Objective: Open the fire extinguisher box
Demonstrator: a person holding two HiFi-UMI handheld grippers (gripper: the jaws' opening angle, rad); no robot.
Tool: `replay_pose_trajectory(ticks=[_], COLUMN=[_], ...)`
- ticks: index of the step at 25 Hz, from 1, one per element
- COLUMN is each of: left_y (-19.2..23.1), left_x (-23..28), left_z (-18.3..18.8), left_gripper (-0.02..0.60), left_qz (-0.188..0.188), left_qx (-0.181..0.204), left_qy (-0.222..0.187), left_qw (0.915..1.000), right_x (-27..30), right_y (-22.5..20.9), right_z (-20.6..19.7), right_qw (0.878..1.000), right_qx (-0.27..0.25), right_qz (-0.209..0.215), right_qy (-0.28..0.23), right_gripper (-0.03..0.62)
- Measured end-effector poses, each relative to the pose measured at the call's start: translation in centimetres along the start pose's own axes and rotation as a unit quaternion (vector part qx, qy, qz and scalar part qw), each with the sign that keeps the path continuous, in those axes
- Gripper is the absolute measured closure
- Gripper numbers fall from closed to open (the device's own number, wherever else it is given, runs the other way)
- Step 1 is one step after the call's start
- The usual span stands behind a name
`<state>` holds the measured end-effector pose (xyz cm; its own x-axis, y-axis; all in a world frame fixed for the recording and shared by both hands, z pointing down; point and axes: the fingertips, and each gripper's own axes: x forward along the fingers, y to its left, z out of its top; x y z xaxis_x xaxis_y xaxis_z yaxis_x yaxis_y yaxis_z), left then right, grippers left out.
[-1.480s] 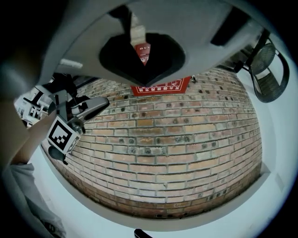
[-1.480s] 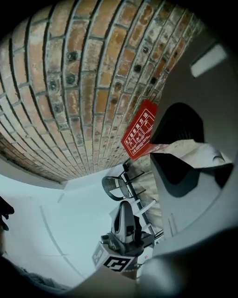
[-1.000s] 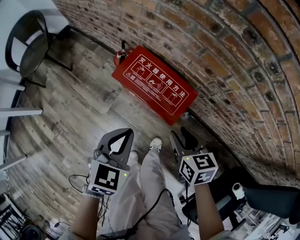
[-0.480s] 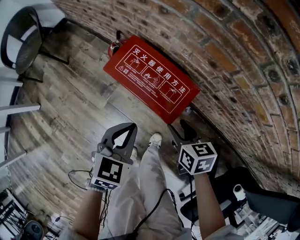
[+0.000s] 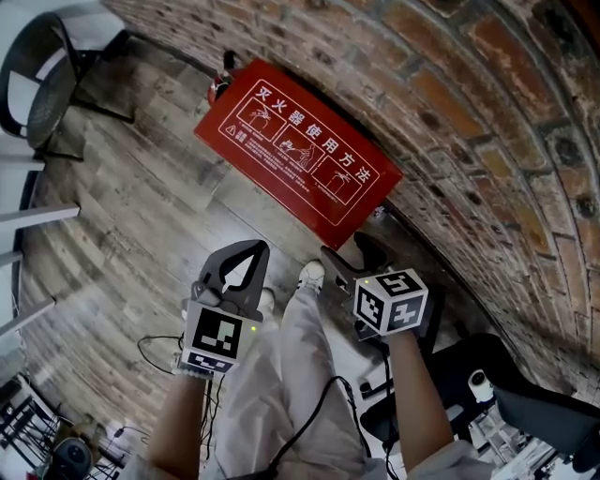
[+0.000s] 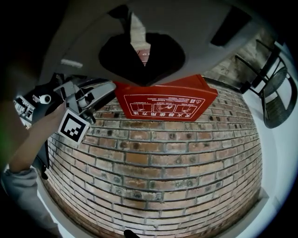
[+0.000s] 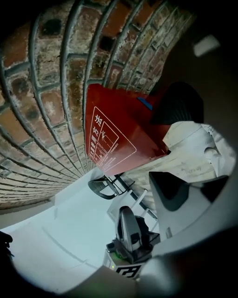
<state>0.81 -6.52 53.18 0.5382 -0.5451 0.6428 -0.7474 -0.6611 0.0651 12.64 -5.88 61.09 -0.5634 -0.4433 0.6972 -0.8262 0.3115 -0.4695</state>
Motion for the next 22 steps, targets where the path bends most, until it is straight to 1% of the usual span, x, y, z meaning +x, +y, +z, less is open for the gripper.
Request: replay_pose_trajectory(ticks=[4, 16, 20, 22], left_y=[0.4, 0.7, 0.6, 0.6], left_x=[1.1, 2.8, 3.3, 3.7], left_z=[-1.0, -2.1, -2.4, -2.7], left_gripper=[0.584, 0.584, 0.584, 0.584], left_qz=[0.010, 0.029, 0.031, 0.031], left_qx=[-0.006, -0.023, -0.027, -0.029], left_qy=[0.011, 0.021, 0.021, 0.020], left_qw=[0.9999, 0.9991, 0.9989, 0.9989], right_x=[0.7, 1.8, 1.8, 1.8], right_y=[0.2, -0.8, -0.9, -1.0], right_z=[0.0, 0.4, 0.5, 0.7], right_qw=[1.000, 0.999, 0.998, 0.998], right_qx=[-0.001, 0.014, 0.046, 0.054], right_qz=[0.020, 0.030, 0.035, 0.035], right_qy=[-0.001, -0.007, -0.017, -0.022], right_gripper=[0.279, 0.278, 0.279, 0.286])
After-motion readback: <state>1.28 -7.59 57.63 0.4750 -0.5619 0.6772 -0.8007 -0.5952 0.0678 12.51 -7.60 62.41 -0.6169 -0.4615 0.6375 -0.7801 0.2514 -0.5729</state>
